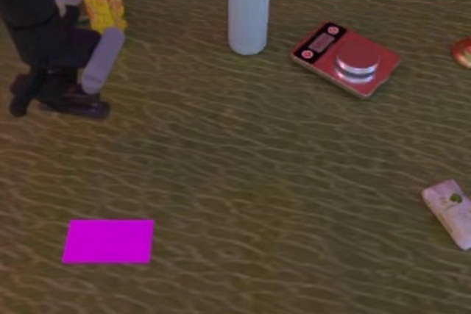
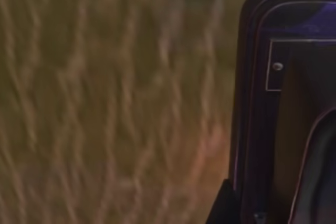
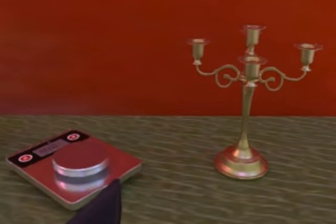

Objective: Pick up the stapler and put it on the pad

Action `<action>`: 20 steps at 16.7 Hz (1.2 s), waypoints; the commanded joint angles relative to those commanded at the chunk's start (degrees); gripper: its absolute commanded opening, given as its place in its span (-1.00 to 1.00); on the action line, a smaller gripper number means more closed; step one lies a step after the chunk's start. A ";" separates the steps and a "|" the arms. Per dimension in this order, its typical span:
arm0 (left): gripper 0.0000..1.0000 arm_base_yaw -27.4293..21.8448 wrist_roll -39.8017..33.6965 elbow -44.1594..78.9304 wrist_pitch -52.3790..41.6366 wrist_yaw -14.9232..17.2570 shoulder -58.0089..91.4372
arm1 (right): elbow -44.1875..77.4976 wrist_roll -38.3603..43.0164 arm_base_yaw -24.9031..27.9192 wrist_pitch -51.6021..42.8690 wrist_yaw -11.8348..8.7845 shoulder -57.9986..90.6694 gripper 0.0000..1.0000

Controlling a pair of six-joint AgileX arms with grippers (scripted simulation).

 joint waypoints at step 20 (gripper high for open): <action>-1.00 -9.38 -22.80 -35.78 8.37 -0.04 -26.67 | 0.00 0.00 0.00 0.00 0.00 0.00 1.00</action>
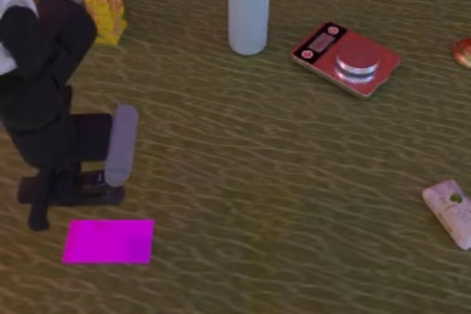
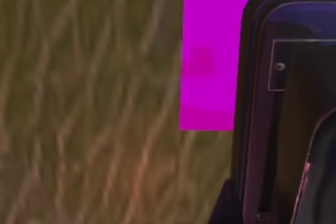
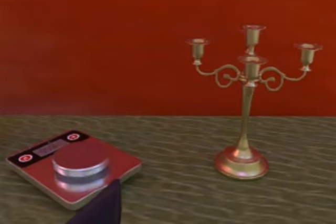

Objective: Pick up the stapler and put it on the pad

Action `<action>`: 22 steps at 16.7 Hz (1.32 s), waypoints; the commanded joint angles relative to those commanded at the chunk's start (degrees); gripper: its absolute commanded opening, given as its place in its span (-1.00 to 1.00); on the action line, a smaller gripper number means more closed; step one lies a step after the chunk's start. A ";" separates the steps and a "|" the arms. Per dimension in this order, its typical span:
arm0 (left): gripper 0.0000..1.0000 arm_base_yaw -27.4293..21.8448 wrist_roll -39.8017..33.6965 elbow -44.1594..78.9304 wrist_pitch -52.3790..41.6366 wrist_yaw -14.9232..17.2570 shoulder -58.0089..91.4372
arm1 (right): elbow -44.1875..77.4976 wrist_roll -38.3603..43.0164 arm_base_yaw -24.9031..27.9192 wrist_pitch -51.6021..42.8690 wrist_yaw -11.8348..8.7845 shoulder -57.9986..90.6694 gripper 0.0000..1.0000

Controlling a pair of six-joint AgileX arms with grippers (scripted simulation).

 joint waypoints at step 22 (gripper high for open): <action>0.36 -0.99 -0.68 -12.01 19.38 -0.13 7.45 | 0.00 0.00 0.00 0.00 0.00 0.00 1.00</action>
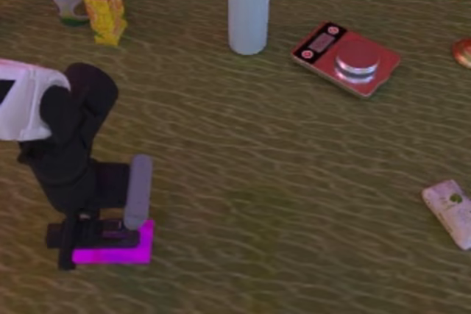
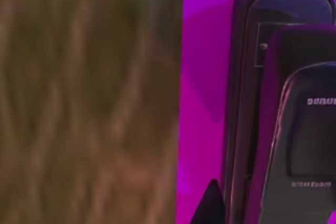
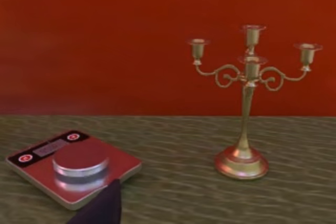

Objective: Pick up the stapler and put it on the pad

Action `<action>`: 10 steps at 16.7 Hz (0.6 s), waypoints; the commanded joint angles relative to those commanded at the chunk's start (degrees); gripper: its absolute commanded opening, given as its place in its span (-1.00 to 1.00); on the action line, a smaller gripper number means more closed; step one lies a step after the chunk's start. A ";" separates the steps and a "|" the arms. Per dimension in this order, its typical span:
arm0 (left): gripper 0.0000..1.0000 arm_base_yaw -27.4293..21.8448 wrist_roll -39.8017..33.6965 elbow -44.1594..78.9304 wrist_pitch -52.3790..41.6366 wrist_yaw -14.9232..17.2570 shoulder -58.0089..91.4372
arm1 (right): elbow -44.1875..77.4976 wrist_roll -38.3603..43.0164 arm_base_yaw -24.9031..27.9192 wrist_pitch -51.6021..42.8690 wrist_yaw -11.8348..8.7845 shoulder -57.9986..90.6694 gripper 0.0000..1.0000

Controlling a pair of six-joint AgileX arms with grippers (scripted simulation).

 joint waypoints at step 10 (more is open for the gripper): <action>1.00 0.00 0.00 0.00 0.00 0.00 0.00 | 0.00 0.00 0.00 0.00 0.00 0.00 1.00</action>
